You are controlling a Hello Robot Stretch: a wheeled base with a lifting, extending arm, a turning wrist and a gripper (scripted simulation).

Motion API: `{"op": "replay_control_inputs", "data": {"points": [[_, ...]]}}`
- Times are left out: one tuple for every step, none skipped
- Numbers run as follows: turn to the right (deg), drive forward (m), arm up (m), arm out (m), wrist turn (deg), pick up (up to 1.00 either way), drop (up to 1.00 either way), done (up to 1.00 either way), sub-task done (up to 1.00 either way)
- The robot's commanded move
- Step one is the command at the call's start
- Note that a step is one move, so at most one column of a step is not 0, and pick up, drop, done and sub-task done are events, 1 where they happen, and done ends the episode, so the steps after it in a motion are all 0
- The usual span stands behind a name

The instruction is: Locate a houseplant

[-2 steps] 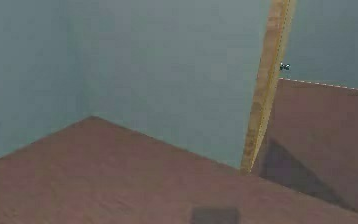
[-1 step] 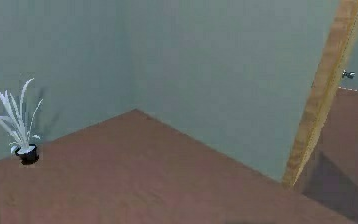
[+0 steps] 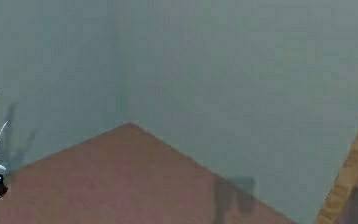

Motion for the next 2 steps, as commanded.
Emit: {"op": "replay_control_inputs", "data": {"points": [[-45.0,0.00,0.00,0.00,0.0,0.00,0.00,0.00,0.00],[0.0,1.00,0.00,0.00,0.0,0.00,0.00,0.00,0.00]]}}
